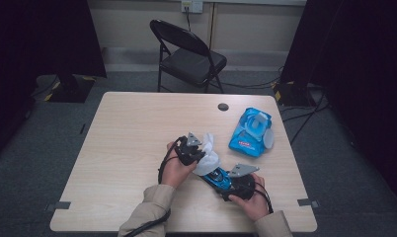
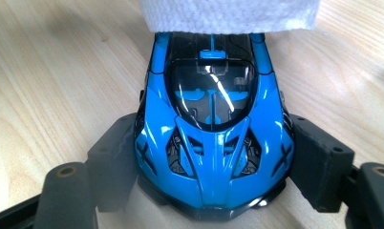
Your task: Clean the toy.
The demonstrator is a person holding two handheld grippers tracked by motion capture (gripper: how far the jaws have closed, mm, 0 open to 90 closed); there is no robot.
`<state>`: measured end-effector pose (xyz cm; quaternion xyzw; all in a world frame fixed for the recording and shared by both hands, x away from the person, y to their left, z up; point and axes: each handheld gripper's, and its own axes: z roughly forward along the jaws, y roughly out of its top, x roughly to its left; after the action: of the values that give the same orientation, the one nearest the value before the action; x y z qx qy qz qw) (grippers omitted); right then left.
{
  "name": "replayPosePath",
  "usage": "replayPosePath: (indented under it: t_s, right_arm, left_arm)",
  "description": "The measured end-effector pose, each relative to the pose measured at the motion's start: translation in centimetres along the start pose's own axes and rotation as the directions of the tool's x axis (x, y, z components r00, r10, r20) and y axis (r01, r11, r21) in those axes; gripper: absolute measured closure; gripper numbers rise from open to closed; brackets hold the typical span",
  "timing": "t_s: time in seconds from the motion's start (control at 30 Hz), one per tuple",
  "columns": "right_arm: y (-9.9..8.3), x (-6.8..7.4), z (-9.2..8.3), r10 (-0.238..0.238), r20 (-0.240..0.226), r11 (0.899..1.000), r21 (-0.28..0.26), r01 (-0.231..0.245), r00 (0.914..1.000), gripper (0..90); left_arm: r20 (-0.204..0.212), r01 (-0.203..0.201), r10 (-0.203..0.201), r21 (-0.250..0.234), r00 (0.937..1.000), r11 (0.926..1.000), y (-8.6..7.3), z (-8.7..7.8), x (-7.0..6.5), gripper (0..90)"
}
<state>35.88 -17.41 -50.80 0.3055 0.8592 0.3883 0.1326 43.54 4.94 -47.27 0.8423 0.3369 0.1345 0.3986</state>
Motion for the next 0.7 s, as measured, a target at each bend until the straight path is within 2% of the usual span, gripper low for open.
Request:
replayPosePath:
  t_s: [0.23,0.47,0.67,0.7]
  right_arm:
    - [0.0,0.0,0.0,0.0,0.0,1.0,0.0,0.0,1.0,26.3]
    - [0.0,0.0,0.0,0.0,0.0,1.0,0.0,0.0,1.0,26.3]
    - [0.0,0.0,0.0,0.0,0.0,1.0,0.0,0.0,1.0,26.3]
    - [0.0,0.0,0.0,0.0,0.0,1.0,0.0,0.0,1.0,26.3]
  left_arm:
    - [-0.015,-0.004,0.004,0.001,0.9999,1.0,-0.3,-0.5,0.4,85.8]
    - [-0.023,0.023,-0.023,-0.001,0.9995,0.9997,-0.8,-1.0,0.8,85.8]
    - [-0.037,0.014,-0.014,0.001,0.9992,0.9999,-1.1,-1.4,1.1,85.8]
    - [-0.032,0.027,-0.027,-0.003,0.9991,0.9996,-1.2,-1.4,1.1,85.8]
